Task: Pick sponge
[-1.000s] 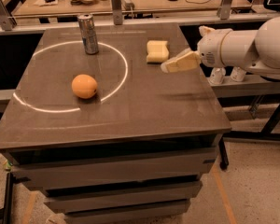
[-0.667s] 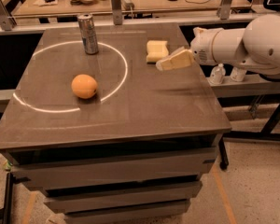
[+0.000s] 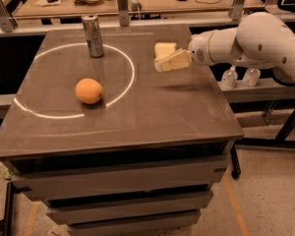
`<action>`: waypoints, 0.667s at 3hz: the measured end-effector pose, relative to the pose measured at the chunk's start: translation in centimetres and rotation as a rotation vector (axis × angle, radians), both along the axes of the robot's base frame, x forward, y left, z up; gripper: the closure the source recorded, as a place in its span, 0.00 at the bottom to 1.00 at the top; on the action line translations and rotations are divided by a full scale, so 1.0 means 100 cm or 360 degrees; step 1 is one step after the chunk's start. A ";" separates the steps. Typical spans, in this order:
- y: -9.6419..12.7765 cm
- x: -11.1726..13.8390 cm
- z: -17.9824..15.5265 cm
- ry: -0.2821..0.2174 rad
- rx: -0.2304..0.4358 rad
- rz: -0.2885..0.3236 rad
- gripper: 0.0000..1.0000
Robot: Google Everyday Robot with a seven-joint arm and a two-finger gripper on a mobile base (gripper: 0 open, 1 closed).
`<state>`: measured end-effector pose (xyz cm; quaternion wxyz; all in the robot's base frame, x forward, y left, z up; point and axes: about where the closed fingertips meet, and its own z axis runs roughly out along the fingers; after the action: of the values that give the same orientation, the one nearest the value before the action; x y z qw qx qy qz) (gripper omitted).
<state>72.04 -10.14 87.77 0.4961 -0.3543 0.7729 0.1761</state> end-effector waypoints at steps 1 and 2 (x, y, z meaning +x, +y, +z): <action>0.013 0.028 -0.031 0.0020 0.0026 0.0025 0.00; 0.018 0.034 -0.034 0.0010 0.0026 0.0042 0.00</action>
Offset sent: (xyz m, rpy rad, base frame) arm 0.0313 0.0064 -0.0347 0.0232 0.0156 0.0027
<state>75.46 -8.34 84.38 0.4941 -0.3599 0.7682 0.1900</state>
